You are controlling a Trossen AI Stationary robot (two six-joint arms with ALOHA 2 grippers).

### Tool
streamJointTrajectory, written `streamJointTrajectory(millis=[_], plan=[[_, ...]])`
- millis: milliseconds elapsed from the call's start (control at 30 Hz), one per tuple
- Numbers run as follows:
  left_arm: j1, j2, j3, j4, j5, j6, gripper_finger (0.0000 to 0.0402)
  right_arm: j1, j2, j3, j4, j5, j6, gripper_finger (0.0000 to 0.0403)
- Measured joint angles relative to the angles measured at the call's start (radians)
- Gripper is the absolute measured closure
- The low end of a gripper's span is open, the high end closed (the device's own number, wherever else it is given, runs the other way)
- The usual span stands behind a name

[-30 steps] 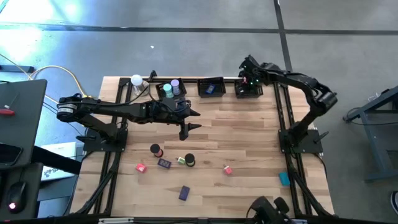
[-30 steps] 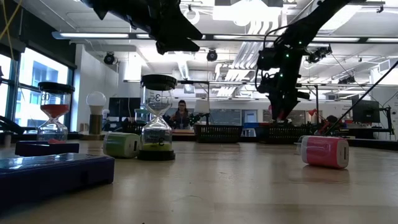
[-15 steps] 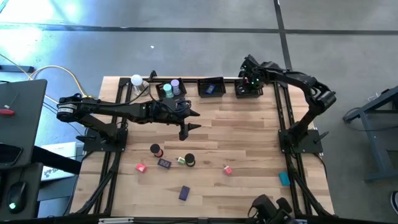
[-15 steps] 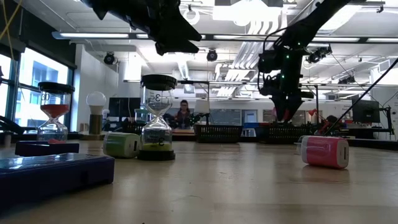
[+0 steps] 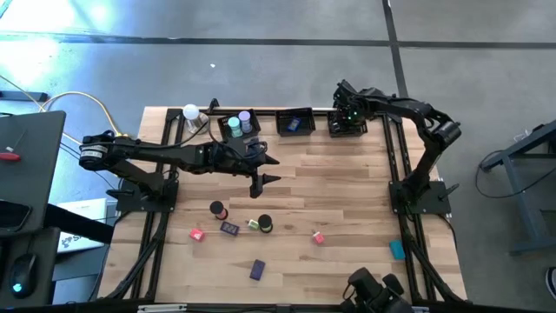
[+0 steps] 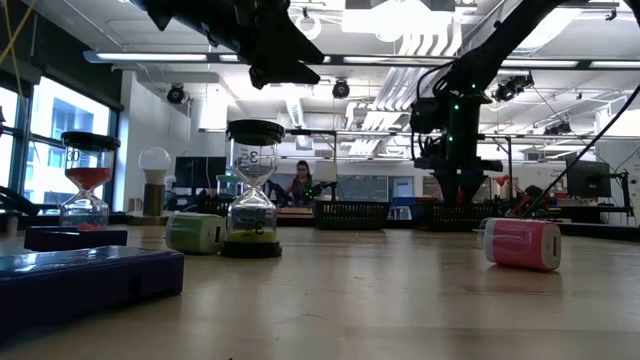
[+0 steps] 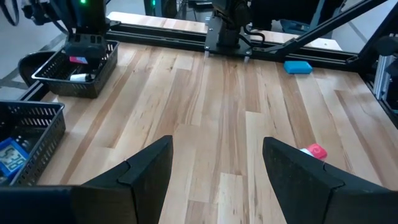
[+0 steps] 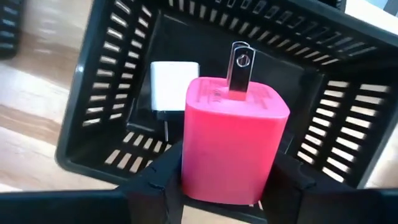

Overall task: Pick & Place Office items
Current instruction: Put the top pink charger adapter into the right black bin, then put the light blue digital clock into the middle black bin

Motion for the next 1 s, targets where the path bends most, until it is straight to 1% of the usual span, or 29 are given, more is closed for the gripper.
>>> streamJointTrajectory(millis=[300, 700, 900, 1000], plan=[[0.000, 0.000, 0.000, 0.000, -0.001, 0.000, 0.0159, -0.001, 0.000, 0.000, 0.041, -0.001, -0.009, 0.0243], [0.000, 0.000, 0.000, 0.000, -0.004, 0.001, 0.0159, 0.000, 0.000, 0.000, 0.047, -0.001, 0.001, 0.0241], [0.000, 0.000, 0.000, 0.000, -0.004, 0.001, 0.0159, 0.000, -0.006, 0.000, 0.047, -0.001, -0.007, 0.0242], [0.000, 0.000, 0.000, -0.003, -0.004, 0.001, 0.0159, 0.000, -0.026, 0.000, 0.046, -0.002, -0.009, 0.0250]])
